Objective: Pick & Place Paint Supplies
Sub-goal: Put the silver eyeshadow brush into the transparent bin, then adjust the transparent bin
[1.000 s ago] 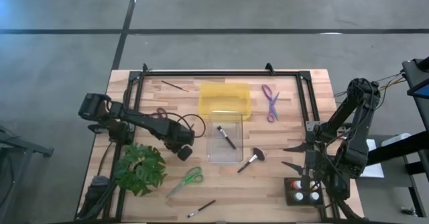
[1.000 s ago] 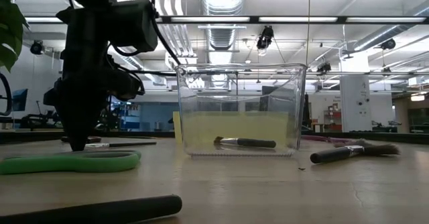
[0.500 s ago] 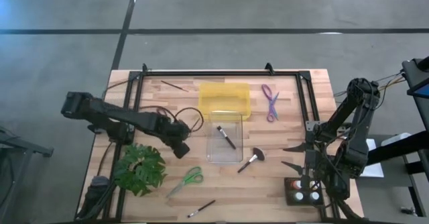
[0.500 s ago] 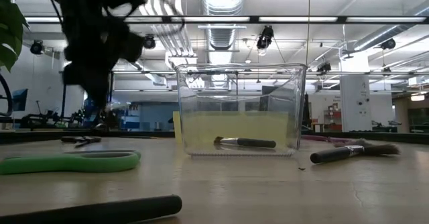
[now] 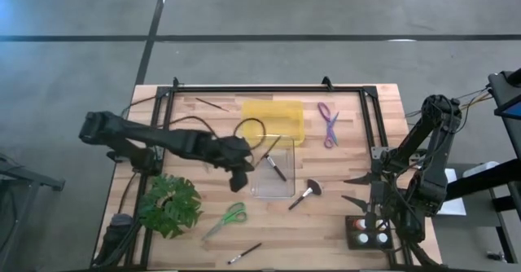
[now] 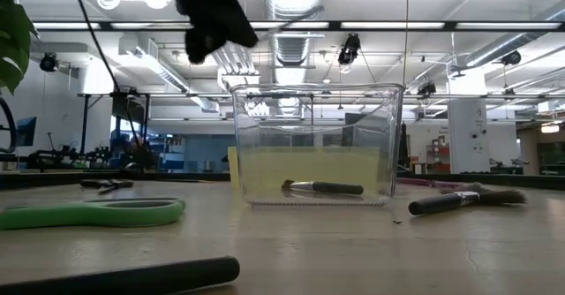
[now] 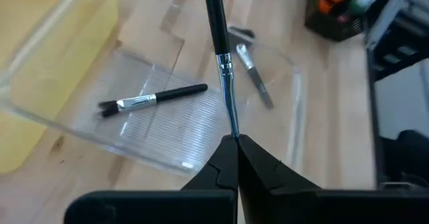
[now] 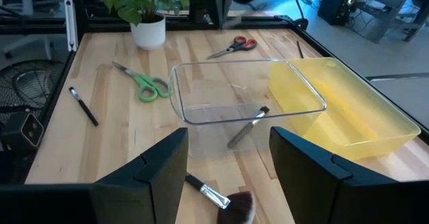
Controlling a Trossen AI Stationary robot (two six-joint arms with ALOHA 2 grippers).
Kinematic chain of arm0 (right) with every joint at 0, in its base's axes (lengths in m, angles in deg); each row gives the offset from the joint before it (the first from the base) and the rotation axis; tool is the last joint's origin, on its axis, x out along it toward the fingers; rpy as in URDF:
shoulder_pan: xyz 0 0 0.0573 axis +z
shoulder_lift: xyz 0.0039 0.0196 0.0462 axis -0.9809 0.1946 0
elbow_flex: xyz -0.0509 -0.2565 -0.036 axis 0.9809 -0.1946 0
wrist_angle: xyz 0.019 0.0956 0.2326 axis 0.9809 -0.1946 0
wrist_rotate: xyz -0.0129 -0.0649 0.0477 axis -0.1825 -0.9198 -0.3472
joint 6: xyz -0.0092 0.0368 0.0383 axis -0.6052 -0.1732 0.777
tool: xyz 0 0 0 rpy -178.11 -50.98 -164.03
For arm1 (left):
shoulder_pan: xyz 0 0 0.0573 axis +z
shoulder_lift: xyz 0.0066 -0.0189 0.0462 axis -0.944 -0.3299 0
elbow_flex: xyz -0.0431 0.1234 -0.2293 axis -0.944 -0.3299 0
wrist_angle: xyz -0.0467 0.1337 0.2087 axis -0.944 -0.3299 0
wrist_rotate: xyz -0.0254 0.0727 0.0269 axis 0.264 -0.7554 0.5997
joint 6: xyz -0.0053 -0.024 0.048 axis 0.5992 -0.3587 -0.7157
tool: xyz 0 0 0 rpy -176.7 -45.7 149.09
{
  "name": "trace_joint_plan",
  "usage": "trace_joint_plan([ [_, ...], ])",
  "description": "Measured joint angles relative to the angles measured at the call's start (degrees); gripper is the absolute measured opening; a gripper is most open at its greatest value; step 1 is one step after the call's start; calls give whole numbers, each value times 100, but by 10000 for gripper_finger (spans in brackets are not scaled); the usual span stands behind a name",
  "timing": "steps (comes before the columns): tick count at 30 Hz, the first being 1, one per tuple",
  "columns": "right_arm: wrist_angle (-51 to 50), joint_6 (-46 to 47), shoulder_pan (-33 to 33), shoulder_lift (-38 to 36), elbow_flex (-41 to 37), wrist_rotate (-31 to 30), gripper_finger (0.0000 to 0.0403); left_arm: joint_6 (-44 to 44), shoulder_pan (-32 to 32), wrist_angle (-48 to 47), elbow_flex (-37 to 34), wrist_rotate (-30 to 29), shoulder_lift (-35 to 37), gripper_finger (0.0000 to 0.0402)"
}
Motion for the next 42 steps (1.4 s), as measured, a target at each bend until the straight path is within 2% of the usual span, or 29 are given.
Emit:
trace_joint_plan([
  [5,15,-15,0,-2,0,2,209,-344,35,-86,404,149,-846,0],
  [10,50,-21,0,-2,0,56,209,-751,35,5,673,478,-1185,0],
  [23,94,-46,0,-2,0,111,209,-971,84,305,540,566,-1235,2],
  [34,125,-24,0,-2,0,114,209,-964,105,322,443,423,-1233,48],
  [42,129,-44,0,-2,0,122,209,-950,105,487,102,387,-1232,54],
])
